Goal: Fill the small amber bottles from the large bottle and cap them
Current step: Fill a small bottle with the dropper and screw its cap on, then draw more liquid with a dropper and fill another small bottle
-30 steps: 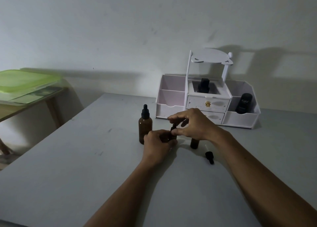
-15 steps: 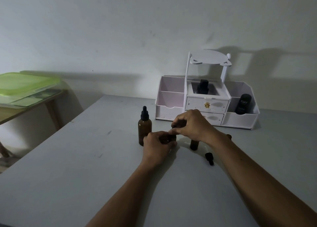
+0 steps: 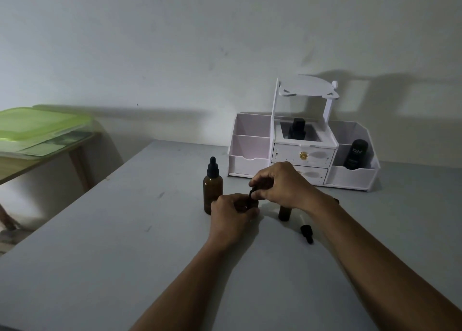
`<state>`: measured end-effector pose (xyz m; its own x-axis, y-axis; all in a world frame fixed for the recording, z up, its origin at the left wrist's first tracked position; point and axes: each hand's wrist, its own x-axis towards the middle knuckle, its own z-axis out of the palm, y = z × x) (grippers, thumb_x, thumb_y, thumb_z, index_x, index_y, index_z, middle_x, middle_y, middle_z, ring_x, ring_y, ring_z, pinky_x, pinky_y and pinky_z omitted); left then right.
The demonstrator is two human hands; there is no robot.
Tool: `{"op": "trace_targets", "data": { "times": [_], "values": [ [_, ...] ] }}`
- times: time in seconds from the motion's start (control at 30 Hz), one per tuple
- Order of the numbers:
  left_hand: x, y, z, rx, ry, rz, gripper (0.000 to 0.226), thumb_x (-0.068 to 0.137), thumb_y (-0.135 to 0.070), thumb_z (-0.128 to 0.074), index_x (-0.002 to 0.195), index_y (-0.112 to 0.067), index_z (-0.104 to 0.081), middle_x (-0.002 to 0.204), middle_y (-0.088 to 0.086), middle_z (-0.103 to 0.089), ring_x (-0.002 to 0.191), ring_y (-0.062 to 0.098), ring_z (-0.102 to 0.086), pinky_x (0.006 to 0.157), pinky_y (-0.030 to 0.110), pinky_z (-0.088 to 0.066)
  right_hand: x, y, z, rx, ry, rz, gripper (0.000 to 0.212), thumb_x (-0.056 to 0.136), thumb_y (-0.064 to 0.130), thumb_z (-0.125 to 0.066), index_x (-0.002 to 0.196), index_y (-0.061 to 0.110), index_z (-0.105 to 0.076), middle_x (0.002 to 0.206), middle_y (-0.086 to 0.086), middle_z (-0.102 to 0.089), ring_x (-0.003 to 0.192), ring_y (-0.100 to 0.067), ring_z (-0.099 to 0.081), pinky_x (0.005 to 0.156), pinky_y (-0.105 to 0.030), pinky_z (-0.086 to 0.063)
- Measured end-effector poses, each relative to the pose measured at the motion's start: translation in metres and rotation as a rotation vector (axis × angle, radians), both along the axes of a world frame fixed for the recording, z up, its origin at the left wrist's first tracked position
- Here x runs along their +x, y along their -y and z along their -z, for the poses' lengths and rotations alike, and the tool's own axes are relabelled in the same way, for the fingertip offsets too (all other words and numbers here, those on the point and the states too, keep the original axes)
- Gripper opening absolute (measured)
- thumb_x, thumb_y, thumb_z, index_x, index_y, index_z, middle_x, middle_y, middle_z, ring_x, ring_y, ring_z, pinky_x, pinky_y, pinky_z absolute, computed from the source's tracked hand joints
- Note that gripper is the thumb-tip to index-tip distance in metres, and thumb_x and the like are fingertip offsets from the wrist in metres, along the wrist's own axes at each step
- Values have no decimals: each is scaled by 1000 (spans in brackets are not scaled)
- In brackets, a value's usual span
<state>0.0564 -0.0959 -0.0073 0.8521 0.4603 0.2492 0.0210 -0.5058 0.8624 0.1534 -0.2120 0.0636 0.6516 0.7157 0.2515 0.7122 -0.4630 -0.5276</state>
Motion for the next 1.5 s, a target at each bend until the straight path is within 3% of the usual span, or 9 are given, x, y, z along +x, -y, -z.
{"op": "trace_targets", "data": {
  "times": [0.13,0.2,0.47,0.6,0.77,0.87,1.1,1.27,1.5],
  "values": [
    [-10,-5,0,20,-7,3,52,82,-23,-79,131,-13,-63,120,0,-70,89,6,-63,82,13,-52,1,3,-2,8,29,-21,45,75,26,-87,117,21,-73,102,5,-75,84,-1,-69,69,-9,-49],
    [-23,-11,3,24,-25,14,57,79,-31,-81,131,-16,-62,122,-3,-67,94,5,-63,80,13,-50,0,5,-8,99,32,-7,44,76,30,-85,117,22,-73,103,7,-74,83,-2,-68,68,-10,-48],
    [-67,-81,-13,41,49,-143,25,73,-34,-84,96,-27,-78,86,-15,-74,79,-10,-67,69,8,-54,-21,-29,-37,474,42,5,23,82,26,-80,104,20,-77,90,8,-75,80,-4,-68,69,-10,-53],
    [-55,-104,-18,-1,87,-179,43,68,-39,-88,107,-26,-74,94,-13,-74,82,-5,-70,65,5,-49,-26,-63,-38,472,-78,19,30,81,28,-81,108,17,-76,93,5,-75,79,-7,-69,68,-6,-52],
    [-37,-109,-9,-85,44,31,72,67,-35,-90,132,-25,-61,118,-7,-69,106,7,-66,83,19,-55,-30,-89,-22,387,-119,58,38,80,34,-81,112,13,-75,102,0,-76,85,-3,-68,76,-12,-53],
    [-35,-110,-5,-75,42,91,68,68,-31,-89,131,-26,-63,114,-9,-72,107,5,-67,91,26,-56,-30,-91,-16,371,-120,92,31,81,29,-81,107,12,-77,101,-2,-77,88,-8,-71,84,-19,-56],
    [-36,-102,-5,-110,70,94,44,78,-13,-81,119,-23,-70,96,-14,-75,88,-1,-72,69,10,-52,-26,-87,-12,408,-178,103,29,76,30,-85,99,12,-80,93,0,-78,85,-7,-73,83,-21,-57],
    [-36,-102,-4,-119,74,89,44,78,-12,-81,120,-21,-70,98,-9,-76,88,1,-73,75,17,-57,-26,-89,-9,429,-182,97,25,79,28,-83,97,11,-80,92,0,-79,85,-8,-73,82,-20,-55],
    [-36,-101,-4,-138,69,88,46,79,-13,-81,123,-19,-68,97,-10,-75,87,-1,-72,65,9,-52,-28,-97,-9,456,-108,123,12,84,20,-79,85,8,-81,83,-3,-78,70,-3,-69,66,-8,-48]
  ]
}}
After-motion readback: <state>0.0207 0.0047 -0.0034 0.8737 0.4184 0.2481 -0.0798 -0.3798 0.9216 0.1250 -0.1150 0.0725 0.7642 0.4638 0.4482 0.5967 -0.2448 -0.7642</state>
